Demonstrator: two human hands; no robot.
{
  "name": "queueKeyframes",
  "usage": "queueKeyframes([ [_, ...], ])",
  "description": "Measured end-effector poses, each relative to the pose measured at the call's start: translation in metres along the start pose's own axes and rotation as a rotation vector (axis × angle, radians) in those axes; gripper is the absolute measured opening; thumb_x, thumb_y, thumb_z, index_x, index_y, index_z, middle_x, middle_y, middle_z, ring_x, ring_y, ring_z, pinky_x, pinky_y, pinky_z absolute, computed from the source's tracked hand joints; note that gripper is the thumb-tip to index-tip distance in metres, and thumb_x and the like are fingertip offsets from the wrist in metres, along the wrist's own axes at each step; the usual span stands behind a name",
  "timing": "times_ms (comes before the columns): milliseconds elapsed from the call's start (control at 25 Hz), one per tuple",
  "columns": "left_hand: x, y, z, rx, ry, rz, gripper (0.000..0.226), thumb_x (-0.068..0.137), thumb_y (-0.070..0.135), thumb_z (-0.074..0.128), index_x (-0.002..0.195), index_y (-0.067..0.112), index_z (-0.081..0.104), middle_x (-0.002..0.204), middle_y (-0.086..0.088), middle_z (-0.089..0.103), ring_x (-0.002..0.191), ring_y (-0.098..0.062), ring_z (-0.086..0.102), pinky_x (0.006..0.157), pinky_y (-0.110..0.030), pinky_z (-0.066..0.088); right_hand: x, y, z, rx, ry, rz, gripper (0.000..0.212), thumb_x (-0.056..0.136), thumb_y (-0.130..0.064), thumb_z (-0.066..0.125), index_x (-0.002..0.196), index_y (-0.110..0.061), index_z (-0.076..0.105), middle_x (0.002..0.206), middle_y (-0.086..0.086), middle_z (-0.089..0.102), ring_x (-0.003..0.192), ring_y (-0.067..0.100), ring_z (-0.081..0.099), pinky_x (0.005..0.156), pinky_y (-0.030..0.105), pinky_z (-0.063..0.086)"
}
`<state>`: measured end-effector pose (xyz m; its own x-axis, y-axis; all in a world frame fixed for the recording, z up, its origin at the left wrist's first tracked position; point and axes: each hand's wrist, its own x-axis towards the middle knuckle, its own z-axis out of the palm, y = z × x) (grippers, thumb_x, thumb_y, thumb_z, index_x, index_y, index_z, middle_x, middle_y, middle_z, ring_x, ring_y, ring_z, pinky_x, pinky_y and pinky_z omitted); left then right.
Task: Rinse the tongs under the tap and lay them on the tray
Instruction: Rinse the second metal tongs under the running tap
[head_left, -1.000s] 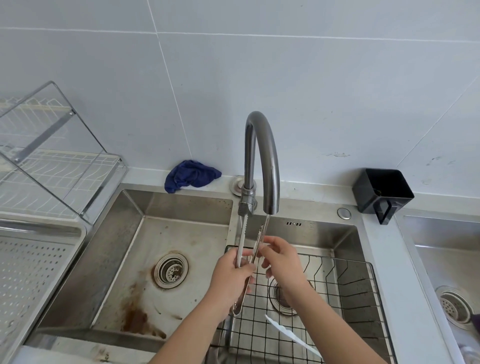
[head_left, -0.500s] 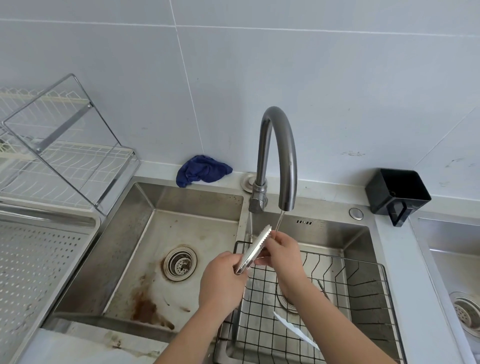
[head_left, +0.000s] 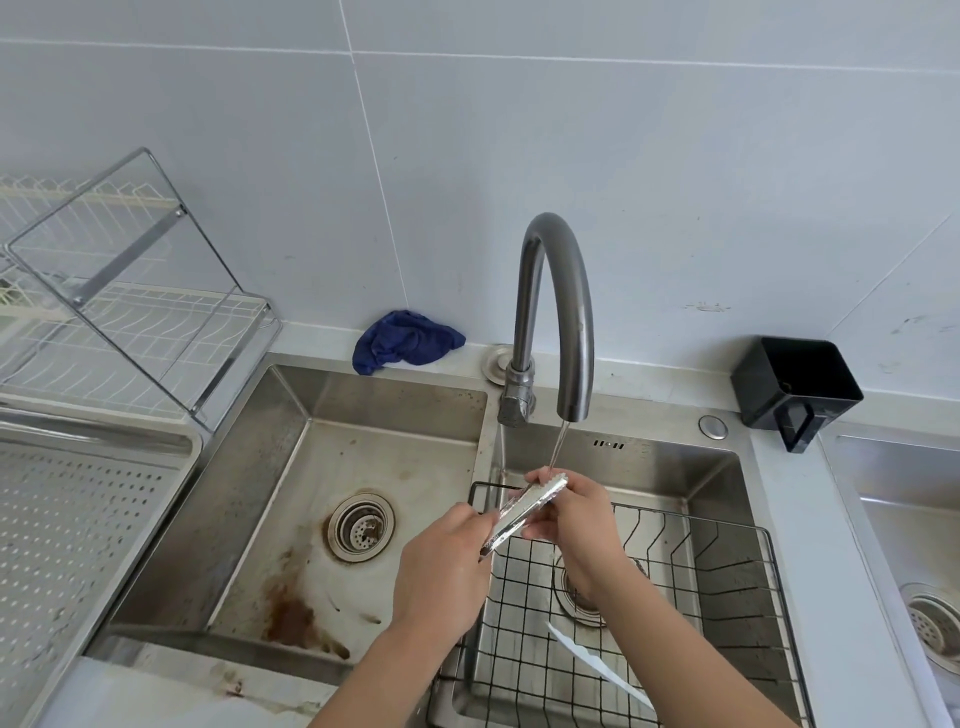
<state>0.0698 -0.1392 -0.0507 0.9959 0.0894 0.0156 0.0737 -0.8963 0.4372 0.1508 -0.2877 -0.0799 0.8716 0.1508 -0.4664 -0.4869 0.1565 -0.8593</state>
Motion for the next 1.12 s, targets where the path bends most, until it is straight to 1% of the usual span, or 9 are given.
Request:
queueKeyframes([
  [120,-0.003,-0.003,-0.003,0.117,0.039,0.103,0.054,0.067,0.012,0.084,0.118,0.026,0.073,0.086,0.011,0.064,0.066,-0.013,0.063,0.05,-0.028,0.052,-0.002,0.002,0.0,0.157,-0.072,0.026,0.018,0.102,0.001,0.05,0.106,0.003,0.067,0.092,0.021,0.077,0.075,0.03,0.073,0.06,0.035,0.061],
  [240,-0.006,-0.006,-0.002,0.169,0.093,0.173,0.059,0.052,0.005,0.092,0.108,0.017,0.077,0.079,0.006,0.066,0.059,-0.015,0.063,0.04,-0.031,0.052,-0.002,0.0,0.0,0.135,-0.078,0.022,0.021,0.105,-0.009,0.051,0.103,0.003,0.068,0.093,0.022,0.077,0.075,0.029,0.075,0.062,0.037,0.062],
  [400,-0.007,-0.007,0.001,0.188,0.15,0.2,0.063,0.048,0.003,0.093,0.108,0.015,0.077,0.078,0.005,0.066,0.058,-0.014,0.062,0.039,-0.03,0.052,-0.004,-0.004,0.003,0.176,-0.11,0.02,0.019,0.104,-0.006,0.052,0.105,0.001,0.069,0.096,0.023,0.077,0.075,0.028,0.075,0.067,0.039,0.061],
  [560,-0.009,-0.01,0.003,0.179,0.164,0.229,0.063,0.047,0.003,0.093,0.106,0.017,0.077,0.08,0.006,0.067,0.06,-0.014,0.063,0.039,-0.027,0.051,-0.004,-0.004,0.001,0.155,-0.072,0.033,0.026,0.106,-0.013,0.051,0.095,0.0,0.071,0.092,0.023,0.077,0.075,0.03,0.074,0.062,0.039,0.062],
  [680,-0.007,-0.012,0.006,0.063,0.102,0.116,0.054,0.063,0.007,0.086,0.113,0.022,0.074,0.088,0.01,0.067,0.068,-0.013,0.064,0.052,-0.029,0.054,-0.005,0.0,0.002,0.151,-0.107,0.005,0.012,0.099,0.002,0.056,0.097,0.002,0.068,0.092,0.022,0.075,0.072,0.029,0.07,0.059,0.034,0.061],
  [760,-0.004,-0.012,0.008,-0.114,0.012,-0.032,0.031,0.08,0.01,0.076,0.107,0.026,0.075,0.087,0.009,0.069,0.072,-0.014,0.063,0.063,-0.031,0.053,-0.004,0.0,0.001,0.064,-0.059,-0.018,0.012,0.1,-0.007,0.061,0.091,-0.002,0.068,0.085,0.022,0.073,0.058,0.023,0.063,0.047,0.029,0.053],
  [800,-0.002,-0.01,0.011,-0.324,-0.033,-0.153,0.018,0.086,0.011,0.072,0.096,0.025,0.076,0.081,0.004,0.07,0.069,-0.017,0.064,0.063,-0.034,0.053,-0.003,-0.001,0.001,0.052,-0.043,-0.022,0.019,0.102,-0.016,0.06,0.089,-0.004,0.067,0.081,0.021,0.072,0.052,0.02,0.059,0.044,0.028,0.049],
  [920,0.006,-0.004,0.015,-1.033,-0.11,-0.53,0.017,0.092,0.008,0.069,0.082,0.018,0.079,0.073,-0.016,0.073,0.054,-0.023,0.065,0.047,-0.032,0.052,-0.003,-0.008,0.002,0.231,-0.155,0.02,0.031,0.106,-0.03,0.049,0.095,-0.011,0.071,0.084,0.011,0.073,0.05,0.014,0.049,0.044,0.026,0.041],
  [1120,0.008,0.002,0.019,-1.338,-0.304,-0.664,0.016,0.092,0.026,0.071,0.086,0.011,0.072,0.073,-0.019,0.069,0.05,-0.027,0.059,0.041,-0.029,0.045,-0.006,-0.013,0.006,0.486,-0.271,0.179,0.035,0.097,-0.041,0.058,0.075,-0.015,0.065,0.065,0.001,0.056,0.041,0.008,0.035,0.035,0.02,0.028],
])
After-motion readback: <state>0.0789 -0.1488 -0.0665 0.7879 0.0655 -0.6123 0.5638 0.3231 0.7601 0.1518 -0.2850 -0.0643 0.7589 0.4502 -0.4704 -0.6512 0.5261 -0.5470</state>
